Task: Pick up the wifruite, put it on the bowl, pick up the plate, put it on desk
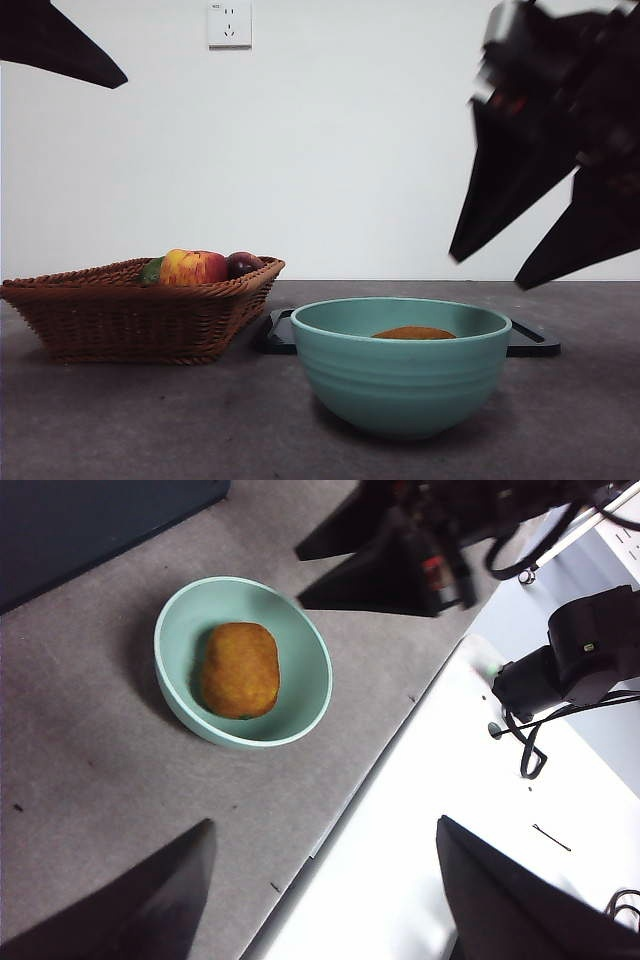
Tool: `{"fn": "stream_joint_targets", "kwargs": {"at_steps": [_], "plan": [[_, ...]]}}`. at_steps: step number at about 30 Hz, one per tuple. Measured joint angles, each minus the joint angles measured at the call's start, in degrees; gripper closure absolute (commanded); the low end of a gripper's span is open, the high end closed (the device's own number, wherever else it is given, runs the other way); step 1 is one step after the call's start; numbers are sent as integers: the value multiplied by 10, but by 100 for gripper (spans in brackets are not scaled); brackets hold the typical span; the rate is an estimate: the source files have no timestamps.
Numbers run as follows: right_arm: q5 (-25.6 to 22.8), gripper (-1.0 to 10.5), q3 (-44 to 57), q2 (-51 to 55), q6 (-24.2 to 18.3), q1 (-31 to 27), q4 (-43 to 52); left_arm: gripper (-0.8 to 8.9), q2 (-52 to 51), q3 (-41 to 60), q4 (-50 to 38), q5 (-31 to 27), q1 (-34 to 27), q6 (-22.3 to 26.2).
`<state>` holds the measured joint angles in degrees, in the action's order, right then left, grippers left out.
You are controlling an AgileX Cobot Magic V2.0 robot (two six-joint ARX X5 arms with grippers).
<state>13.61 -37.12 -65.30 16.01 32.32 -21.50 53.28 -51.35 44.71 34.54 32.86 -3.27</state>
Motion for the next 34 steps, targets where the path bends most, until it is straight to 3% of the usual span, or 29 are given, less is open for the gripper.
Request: {"fn": "stream_joint_targets", "kwargs": {"at_steps": [4, 18, 21, 34], "plan": [[-29, 744, 0, -41, 2, 9, 30, 470, 0, 0, 0, 0, 0, 0], [-33, 854, 0, -106, 3, 18, 79, 470, 0, 0, 0, 0, 0, 4], [-33, 936, 0, -106, 3, 19, 89, 470, 0, 0, 0, 0, 0, 4], [-16, 939, -3, -106, 3, 19, 86, 470, 0, 0, 0, 0, 0, 8]]}}
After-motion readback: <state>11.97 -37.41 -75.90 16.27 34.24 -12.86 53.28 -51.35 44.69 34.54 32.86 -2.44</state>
